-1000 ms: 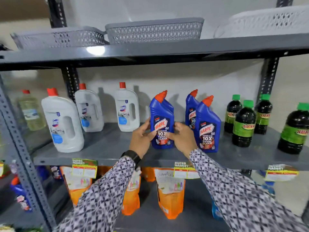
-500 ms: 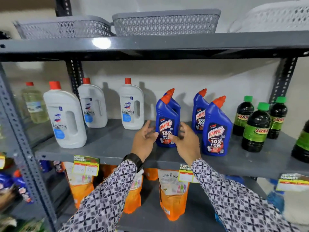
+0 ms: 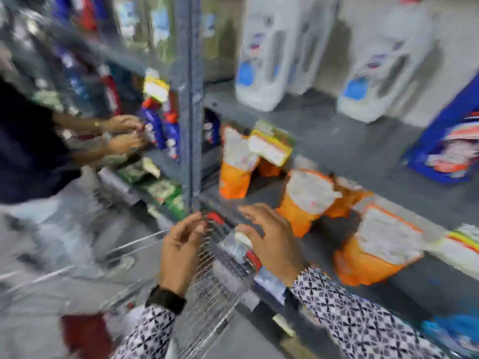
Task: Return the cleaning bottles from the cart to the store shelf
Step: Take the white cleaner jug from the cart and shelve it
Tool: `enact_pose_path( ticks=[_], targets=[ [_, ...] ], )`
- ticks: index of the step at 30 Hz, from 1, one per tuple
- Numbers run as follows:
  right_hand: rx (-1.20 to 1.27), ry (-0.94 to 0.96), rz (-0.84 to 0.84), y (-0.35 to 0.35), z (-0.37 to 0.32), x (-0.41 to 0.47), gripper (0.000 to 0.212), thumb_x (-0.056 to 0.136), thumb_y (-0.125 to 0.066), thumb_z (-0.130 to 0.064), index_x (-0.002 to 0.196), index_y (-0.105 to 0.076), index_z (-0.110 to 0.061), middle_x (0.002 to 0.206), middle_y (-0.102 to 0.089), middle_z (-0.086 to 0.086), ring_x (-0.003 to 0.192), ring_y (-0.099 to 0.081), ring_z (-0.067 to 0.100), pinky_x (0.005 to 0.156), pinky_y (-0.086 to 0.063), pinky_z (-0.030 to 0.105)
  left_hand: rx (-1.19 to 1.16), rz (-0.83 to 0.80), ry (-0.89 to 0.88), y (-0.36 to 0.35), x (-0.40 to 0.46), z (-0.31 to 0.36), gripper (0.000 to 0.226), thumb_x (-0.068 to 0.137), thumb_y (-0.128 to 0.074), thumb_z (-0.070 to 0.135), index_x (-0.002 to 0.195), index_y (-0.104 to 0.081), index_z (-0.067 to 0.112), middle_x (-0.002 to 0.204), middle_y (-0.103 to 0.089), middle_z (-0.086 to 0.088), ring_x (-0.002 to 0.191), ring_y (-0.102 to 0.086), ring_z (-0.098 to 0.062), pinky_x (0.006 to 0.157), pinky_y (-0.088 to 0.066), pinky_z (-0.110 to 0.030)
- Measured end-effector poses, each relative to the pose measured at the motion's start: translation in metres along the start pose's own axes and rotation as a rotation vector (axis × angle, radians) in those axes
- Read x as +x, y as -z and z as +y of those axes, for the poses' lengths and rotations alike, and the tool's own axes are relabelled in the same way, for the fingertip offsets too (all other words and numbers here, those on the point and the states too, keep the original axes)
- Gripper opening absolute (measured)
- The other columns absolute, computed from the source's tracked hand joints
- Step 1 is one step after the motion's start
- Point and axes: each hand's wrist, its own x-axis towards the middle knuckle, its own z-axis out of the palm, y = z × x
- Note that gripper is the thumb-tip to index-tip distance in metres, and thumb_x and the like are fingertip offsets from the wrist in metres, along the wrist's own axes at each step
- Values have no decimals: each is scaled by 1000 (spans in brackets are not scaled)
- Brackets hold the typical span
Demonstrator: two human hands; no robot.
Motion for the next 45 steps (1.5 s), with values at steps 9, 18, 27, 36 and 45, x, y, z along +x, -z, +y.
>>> enact_pose_path(
  ticks=[9,18,27,36,45],
  targets=[
    [28,-396,-891,-321,75,-51,18,85,-59,-30,72,-72,-31,71,-72,-1,65,-66,20,56,-46,25,177,362,704,249,-23,-295,35,81,-60,7,114,-71,11,90,-70,-17,61,-69,-10,66,-57,-23],
    [-250,-527,-1527,-507,160,-165,17,93,-61,-12,87,-75,-8,84,-73,6,79,-70,24,72,-58,29,121,426,1252,252,-32,-429,49,96,-55,13,144,-48,3,133,-63,-14,116,-64,-26,95,-49,-30],
    [-288,-649,-1194,-534,142,-162,32,88,-73,-17,64,-52,-18,62,-51,-5,52,-50,10,37,-29,17,310,364,1261,245,-10,-415,35,100,-51,14,129,-59,-6,129,-66,-25,124,-62,-39,99,-52,-40],
    [-207,-668,-1081,-465,131,-117,49,62,-70,-57,48,-55,-13,43,-46,-1,45,-50,17,43,-26,19,-77,462,1077,224,-14,-362,26,102,-53,14,124,-64,3,101,-68,-5,92,-71,-25,64,-53,-20],
    [169,-681,-384,-175,61,-69,48,66,-68,-47,63,-64,0,55,-59,17,50,-51,11,52,-45,34,-51,32,664,83,-21,-128,27,105,-50,28,103,-71,10,67,-76,4,61,-67,-17,57,-52,-27]
  ],
)
